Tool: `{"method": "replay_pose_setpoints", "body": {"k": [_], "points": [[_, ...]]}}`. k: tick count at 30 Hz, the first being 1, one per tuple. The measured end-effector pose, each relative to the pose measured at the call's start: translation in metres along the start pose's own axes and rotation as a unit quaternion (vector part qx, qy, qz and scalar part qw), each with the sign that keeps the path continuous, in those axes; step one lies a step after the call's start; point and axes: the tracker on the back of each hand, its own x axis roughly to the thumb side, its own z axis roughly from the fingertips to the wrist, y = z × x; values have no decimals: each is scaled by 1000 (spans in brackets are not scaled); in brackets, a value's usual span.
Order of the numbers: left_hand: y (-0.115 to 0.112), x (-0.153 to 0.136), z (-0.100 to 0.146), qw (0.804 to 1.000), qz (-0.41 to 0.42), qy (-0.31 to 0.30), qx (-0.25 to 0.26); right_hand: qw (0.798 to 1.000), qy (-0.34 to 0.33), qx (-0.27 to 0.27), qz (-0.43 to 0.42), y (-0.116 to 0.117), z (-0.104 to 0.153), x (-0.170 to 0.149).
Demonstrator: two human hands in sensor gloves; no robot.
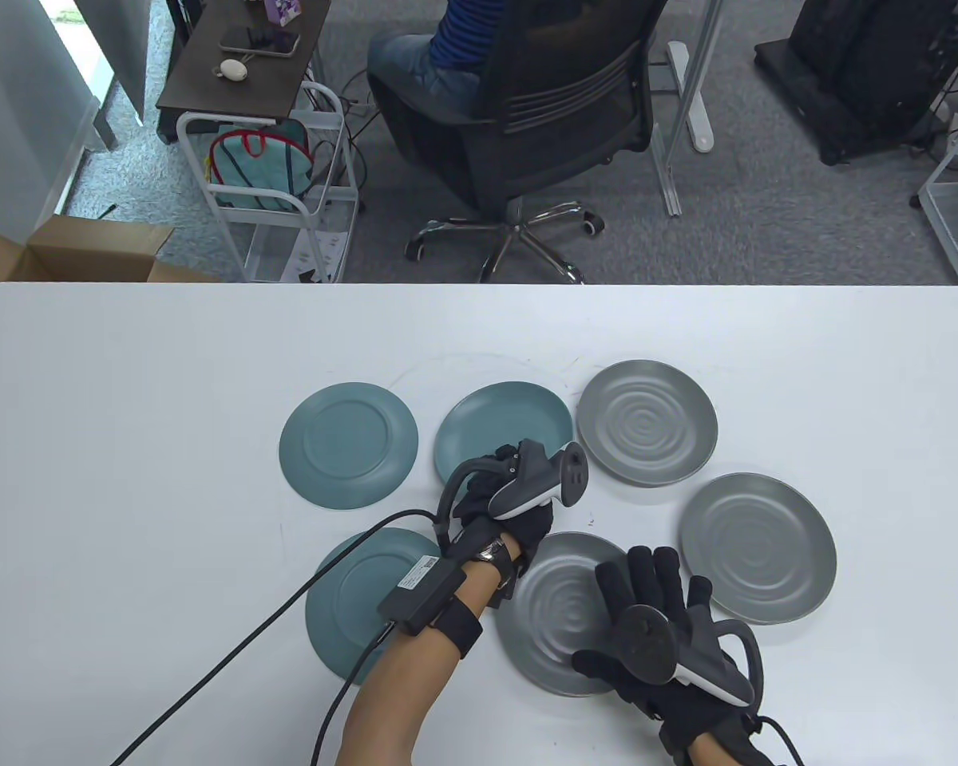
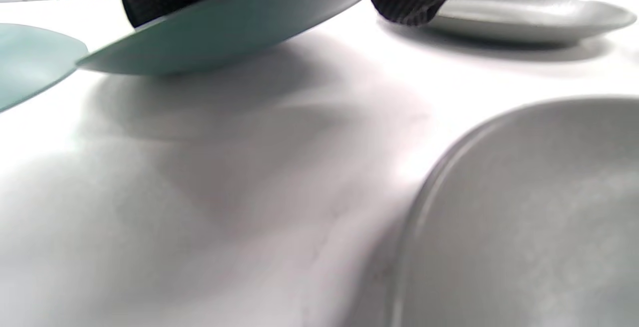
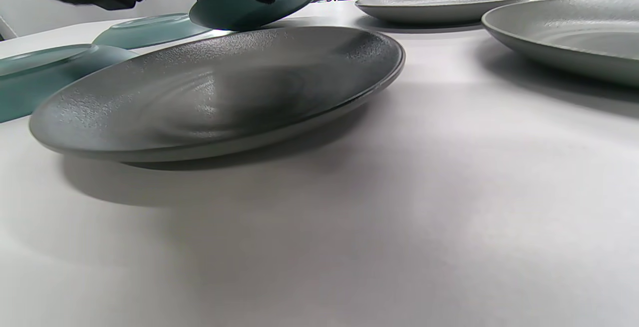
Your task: Flip plate to back facing up
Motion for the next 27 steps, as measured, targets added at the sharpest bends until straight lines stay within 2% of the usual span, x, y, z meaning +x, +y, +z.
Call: {"method": "replay_pose_setpoints", "body": {"k": [7,12,15,19,27], "points": [[21,-16,11,994,104,-14,5,1000,-2,0,-1,0,1,0],[40,-31,19,976,217,-30,3,1000,-3,-3,-2,0,1,0],[50,-45,21,950,308,-44,-10,1000,-3,-2,-3,0,1,0],[56,-61,21,925,377,-53,-11,1000,-3,-3,-3,1,2,0],[48,-96,19,853,520,-27,5,1000,-4,-4,-3,1,2,1]]}}
